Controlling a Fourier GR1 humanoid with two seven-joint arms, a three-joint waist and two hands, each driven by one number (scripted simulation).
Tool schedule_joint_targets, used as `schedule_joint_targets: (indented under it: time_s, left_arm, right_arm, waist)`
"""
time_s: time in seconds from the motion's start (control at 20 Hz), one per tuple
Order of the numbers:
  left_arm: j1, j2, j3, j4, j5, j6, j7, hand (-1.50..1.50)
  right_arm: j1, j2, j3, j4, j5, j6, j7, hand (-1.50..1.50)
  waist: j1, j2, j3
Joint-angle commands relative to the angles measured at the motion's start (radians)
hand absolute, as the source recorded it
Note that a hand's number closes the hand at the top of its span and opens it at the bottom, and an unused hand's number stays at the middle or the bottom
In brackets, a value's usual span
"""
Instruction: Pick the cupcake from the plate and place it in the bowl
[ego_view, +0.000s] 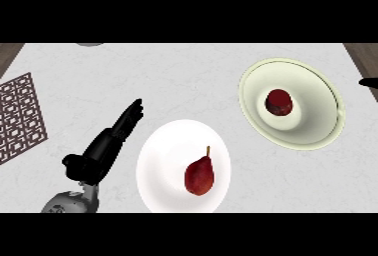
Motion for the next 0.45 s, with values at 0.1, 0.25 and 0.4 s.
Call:
schedule_joint_targets:
  time_s: [0.1,0.25,0.4]
  left_arm:
    - [0.019,-0.001,0.011,0.029,-0.003,-0.022,-0.049,0.0]
    - [-0.078,-0.04,0.018,0.07,-0.015,0.007,0.011,0.0]
    - [-0.031,-0.018,0.024,0.051,-0.01,-0.023,-0.023,0.0]
  right_arm:
    - [0.053,-0.142,-0.153,0.198,-0.089,0.147,-0.211,-1.5]
    - [0.106,-0.201,-0.174,0.262,-0.106,0.267,-0.291,-1.5]
    - [0.058,-0.234,-0.195,0.418,-0.098,0.32,-0.388,-1.5]
  waist:
    - [0.01,0.004,0.0]
    - [0.003,0.004,0.001]
    - [0.02,0.007,0.001]
